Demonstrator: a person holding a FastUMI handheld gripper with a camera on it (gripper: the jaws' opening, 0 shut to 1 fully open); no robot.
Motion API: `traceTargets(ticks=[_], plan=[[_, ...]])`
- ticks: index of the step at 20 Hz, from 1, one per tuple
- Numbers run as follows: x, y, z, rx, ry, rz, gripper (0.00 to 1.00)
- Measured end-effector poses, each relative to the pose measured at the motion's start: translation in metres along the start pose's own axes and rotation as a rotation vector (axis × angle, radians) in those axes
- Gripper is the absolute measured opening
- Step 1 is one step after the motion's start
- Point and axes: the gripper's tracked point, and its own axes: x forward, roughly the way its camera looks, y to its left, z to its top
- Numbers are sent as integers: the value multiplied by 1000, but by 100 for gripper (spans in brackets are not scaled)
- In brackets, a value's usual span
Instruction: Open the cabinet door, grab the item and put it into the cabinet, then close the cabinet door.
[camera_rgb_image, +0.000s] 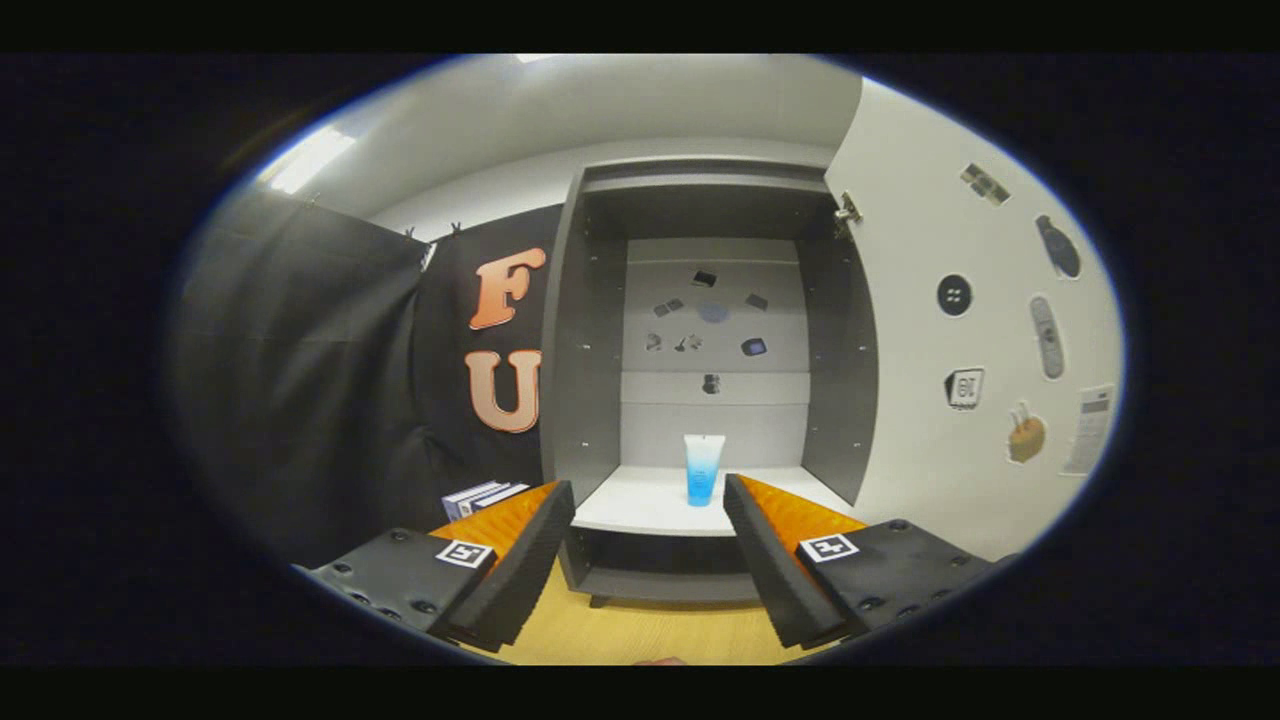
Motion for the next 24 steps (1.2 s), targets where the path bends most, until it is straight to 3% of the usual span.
traceTargets(ticks=[3,8,11,14,16,21,24], plan=[[-69,-2,-3,-30,-29,-16,96],[-172,-36,-8,-67,-50,-147,97],[-230,-81,-4,-57,-74,-292,97],[-279,-155,12,-40,-106,-498,97],[-299,-205,28,-23,-142,-587,98],[-277,-308,31,45,-107,-622,97],[-243,-343,23,79,-75,-612,97]])
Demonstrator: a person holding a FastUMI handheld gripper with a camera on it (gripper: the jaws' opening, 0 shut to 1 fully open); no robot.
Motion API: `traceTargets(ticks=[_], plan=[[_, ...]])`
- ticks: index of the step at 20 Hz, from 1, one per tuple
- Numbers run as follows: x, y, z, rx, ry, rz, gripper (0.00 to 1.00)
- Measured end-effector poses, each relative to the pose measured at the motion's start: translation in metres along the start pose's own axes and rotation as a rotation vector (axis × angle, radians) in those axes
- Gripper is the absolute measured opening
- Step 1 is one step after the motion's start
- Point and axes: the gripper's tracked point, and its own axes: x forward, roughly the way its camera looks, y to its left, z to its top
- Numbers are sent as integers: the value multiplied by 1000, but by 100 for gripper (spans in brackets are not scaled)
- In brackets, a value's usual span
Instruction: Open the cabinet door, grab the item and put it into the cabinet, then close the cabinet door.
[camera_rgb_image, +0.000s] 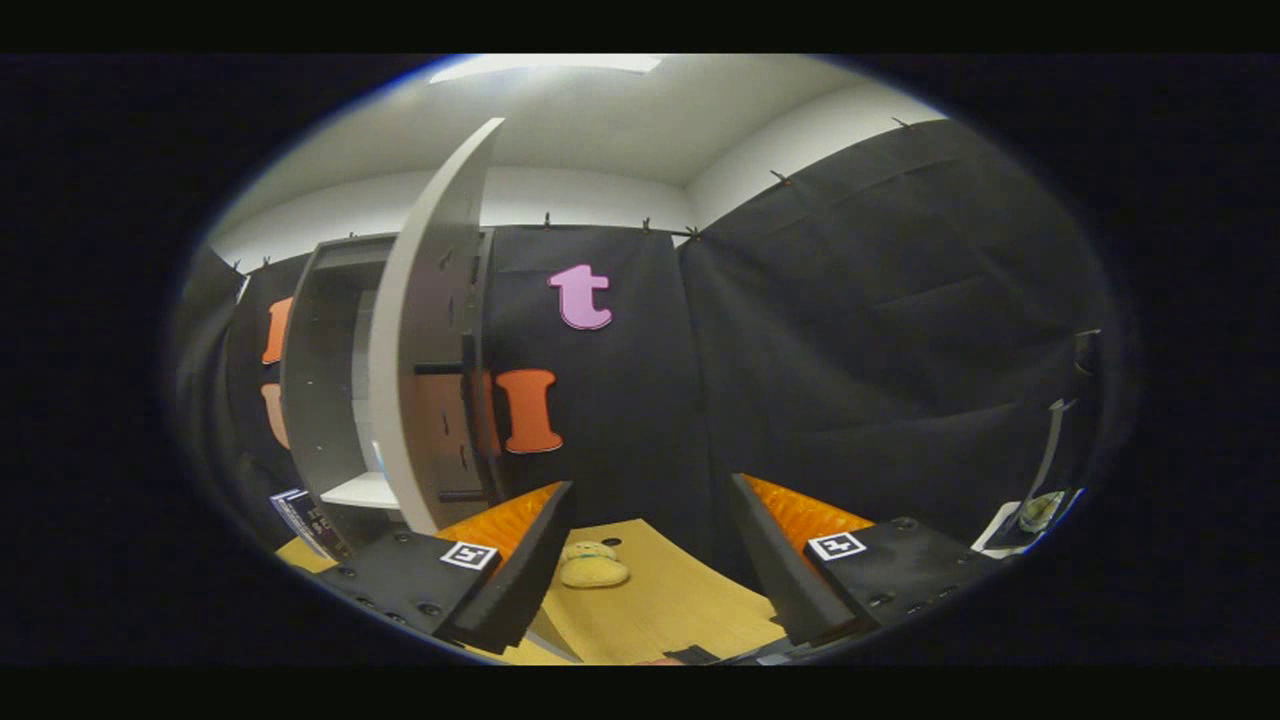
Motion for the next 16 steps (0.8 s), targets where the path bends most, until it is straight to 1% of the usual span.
traceTargets(ticks=[2,5,10,14,16], plan=[[13,12,-8,15,17,12,97],[19,29,-7,42,17,62,97],[16,34,-2,35,-39,52,96],[15,44,-6,54,-22,55,96],[12,46,-6,46,-19,38,96]])
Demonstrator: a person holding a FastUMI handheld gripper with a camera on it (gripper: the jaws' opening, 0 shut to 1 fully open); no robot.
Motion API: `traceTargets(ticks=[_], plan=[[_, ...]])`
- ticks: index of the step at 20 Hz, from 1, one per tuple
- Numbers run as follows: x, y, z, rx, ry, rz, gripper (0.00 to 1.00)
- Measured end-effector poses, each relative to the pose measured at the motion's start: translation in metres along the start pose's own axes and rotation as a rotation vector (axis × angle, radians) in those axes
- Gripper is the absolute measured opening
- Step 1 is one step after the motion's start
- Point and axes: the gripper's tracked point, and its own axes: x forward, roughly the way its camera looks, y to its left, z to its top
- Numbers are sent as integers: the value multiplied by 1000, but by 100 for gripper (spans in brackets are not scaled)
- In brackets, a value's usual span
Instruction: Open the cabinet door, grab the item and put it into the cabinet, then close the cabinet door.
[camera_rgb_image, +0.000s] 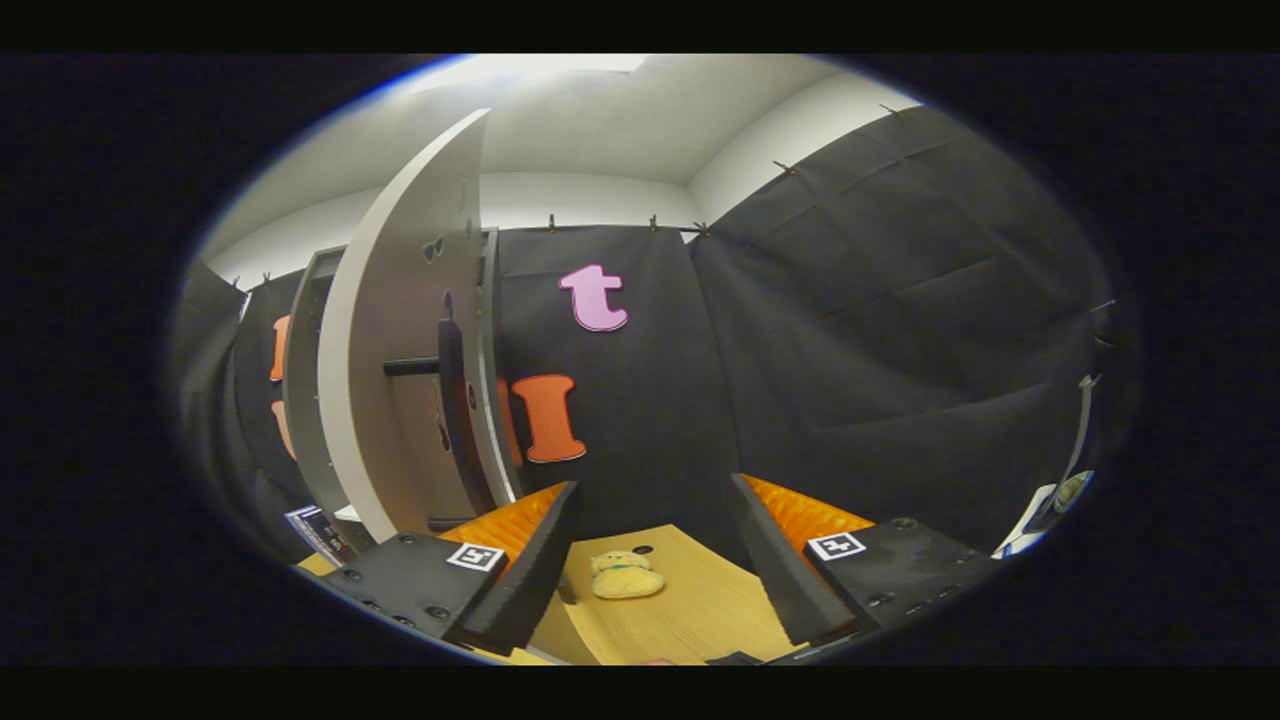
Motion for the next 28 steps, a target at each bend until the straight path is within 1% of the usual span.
traceTargets(ticks=[2,5,7,10,13,19,22,26,28], plan=[[-4,8,1,-23,-6,-17,95],[-12,27,-1,-54,-4,-19,95],[-18,46,-3,-63,1,-1,95],[-27,80,-8,-58,12,49,95],[-27,118,-17,-33,40,107,95],[-30,205,-37,17,79,249,95],[-16,250,-53,0,101,321,96],[-4,320,-69,27,121,459,96],[1,336,-76,25,129,491,96]])
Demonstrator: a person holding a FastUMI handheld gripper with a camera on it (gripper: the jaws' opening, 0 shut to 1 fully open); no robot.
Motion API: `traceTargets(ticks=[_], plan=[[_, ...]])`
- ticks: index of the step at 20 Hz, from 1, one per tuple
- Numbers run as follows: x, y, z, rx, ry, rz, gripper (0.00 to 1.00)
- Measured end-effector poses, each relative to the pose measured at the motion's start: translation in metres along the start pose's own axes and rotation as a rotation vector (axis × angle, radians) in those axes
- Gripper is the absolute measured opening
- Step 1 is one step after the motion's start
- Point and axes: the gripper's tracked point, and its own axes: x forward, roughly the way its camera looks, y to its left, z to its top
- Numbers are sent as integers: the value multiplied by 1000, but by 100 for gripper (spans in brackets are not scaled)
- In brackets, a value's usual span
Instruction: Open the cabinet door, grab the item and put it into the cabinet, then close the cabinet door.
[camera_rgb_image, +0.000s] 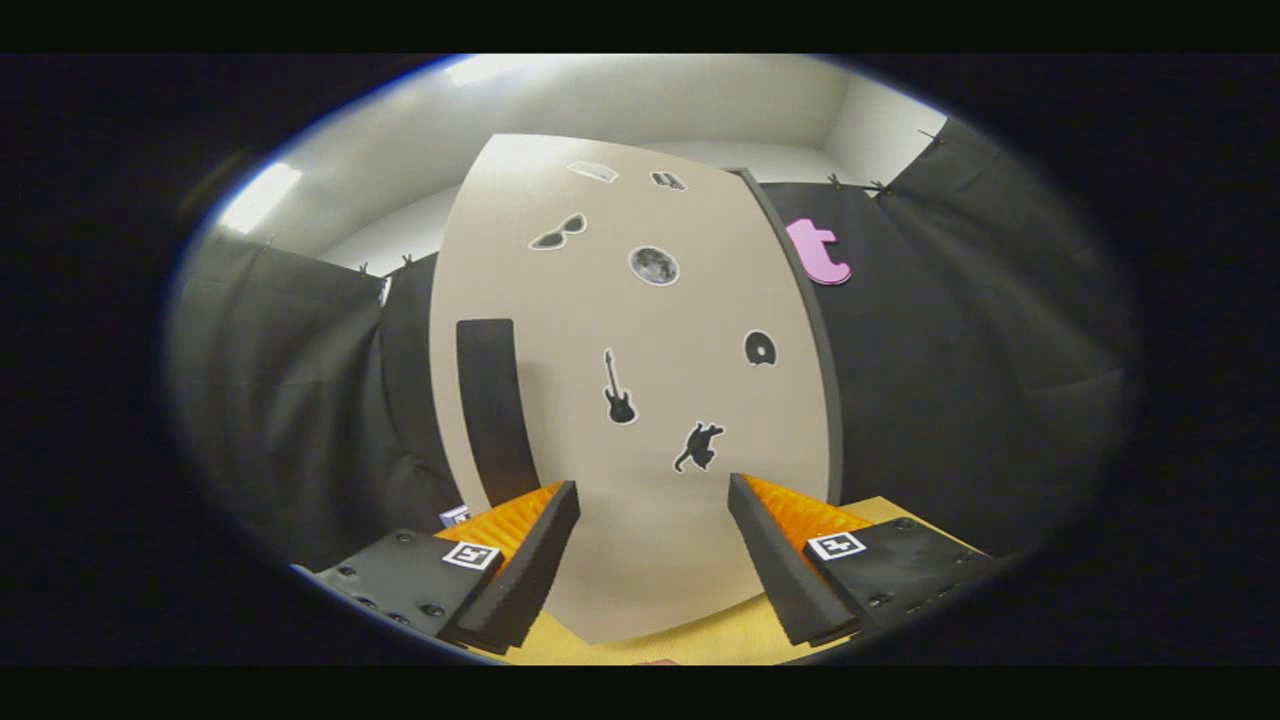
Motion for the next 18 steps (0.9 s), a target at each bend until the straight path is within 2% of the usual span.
traceTargets(ticks=[6,12,18], plan=[[-8,4,-3,0,8,28,96],[-42,-8,8,-62,-16,-35,96],[-83,20,4,-113,4,-63,96]])
